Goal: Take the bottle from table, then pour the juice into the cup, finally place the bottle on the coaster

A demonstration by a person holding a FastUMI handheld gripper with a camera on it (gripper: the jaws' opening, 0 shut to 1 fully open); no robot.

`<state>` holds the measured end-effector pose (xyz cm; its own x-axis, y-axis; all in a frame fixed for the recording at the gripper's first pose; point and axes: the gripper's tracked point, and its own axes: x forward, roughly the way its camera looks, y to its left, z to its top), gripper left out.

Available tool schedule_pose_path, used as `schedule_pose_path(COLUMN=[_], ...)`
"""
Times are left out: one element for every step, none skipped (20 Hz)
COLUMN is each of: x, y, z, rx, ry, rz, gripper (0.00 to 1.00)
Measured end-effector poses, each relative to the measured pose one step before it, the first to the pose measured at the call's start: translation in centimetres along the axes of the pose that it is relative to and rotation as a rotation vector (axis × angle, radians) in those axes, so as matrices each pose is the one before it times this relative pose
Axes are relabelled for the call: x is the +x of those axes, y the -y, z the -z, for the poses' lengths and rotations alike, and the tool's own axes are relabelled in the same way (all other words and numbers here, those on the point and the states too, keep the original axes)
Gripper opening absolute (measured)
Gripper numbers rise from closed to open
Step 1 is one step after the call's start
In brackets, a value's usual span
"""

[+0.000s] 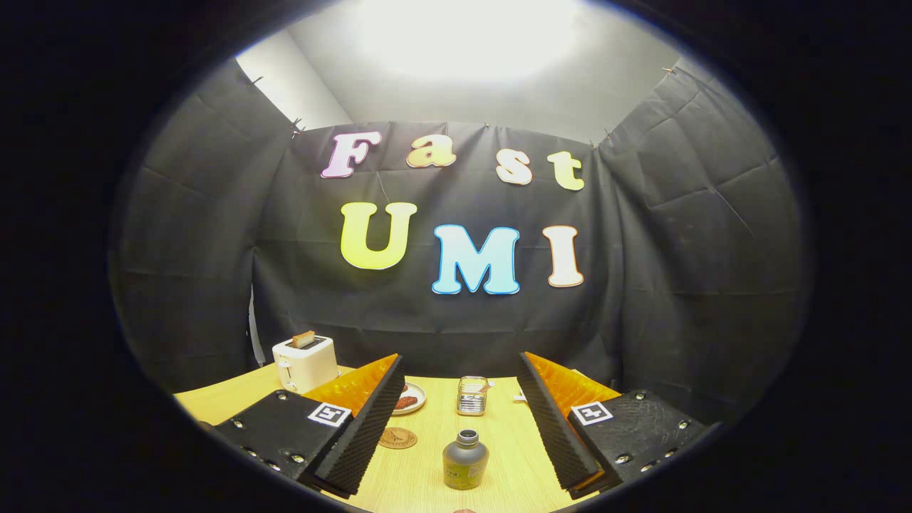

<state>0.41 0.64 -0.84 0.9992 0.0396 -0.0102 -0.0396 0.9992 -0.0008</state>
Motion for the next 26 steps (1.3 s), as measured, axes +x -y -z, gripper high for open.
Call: schedule_pose_path(x=[0.018, 0.007, 0.018, 0.020, 0.076, -0.010, 0.042, 0.010, 0.066, 0.091, 0.101, 0.089, 0.140, 0.201, 0.102, 0.120, 0.122, 0.179, 0.137, 0.129, 0.154, 0.174, 0.275, 0.261, 0.199, 0.228], y=[0.053, -0.017, 0.007, 0.113, 0.149, 0.059, 0.019, 0.011, 0.054, 0.068, -0.050, -0.079, 0.065, 0.001, 0.095, 0.056, -0.095, 0.031, 0.100, 0.177, 0.188, 0.145, 0.103, 0.238, 0.178, 0.229], z=[0.048, 0.067, 0.012, -0.092, 0.004, -0.039, 0.041, -0.020, 0.063, 0.045, 0.020, 0.065, 0.025, -0.033, 0.110, 0.117, 0.206, 0.243, 0.356, 0.321, 0.520, 0.600, 0.879, 0.714, 0.752, 0.642], rx=[0.00161, 0.00433, 0.00356, 0.00138, 0.00055, 0.00113, 0.00161, 0.00105, 0.00096, 0.00158, 0.00218, -0.00063, -0.00278, -0.00152, 0.00081, 0.00470, 0.00784, 0.00837, 0.00652, 0.00422, 0.00270, 0.00184, -0.00173, -0.00386, -0.00255, -0.00019], ry=[0.00015, -0.00062, -0.00178, 0.00261, 0.00260, 0.00361, -0.00011, 0.00025, 0.00191, 0.00164, 0.00153, 0.00141, 0.00171, 0.00302, 0.00204, 0.00132, 0.00079, -0.00167, -0.00052, 0.00239, -0.00060, -0.00511, -0.00885, -0.01142, -0.01256, -0.00982], rz=[-0.00006, -0.00240, -0.00022, 0.00186, 0.00207, 0.00030, 0.00002, -0.00074, -0.00063, -0.00157, -0.00337, -0.00481, -0.00458, -0.00538, -0.00397, -0.00499, -0.00835, -0.00722, -0.00512, -0.00223, -0.00282, -0.00389, -0.00422, -0.00398, -0.00393, -0.00360], gripper=[0.97, 0.97, 0.97, 0.97, 0.97, 0.97, 0.97, 0.97, 0.97, 0.97, 0.97, 0.97, 0.97, 0.97, 0.97, 0.97, 0.97, 0.97, 0.97, 0.97, 0.97, 0.97, 0.97, 0.97, 0.97, 0.97])
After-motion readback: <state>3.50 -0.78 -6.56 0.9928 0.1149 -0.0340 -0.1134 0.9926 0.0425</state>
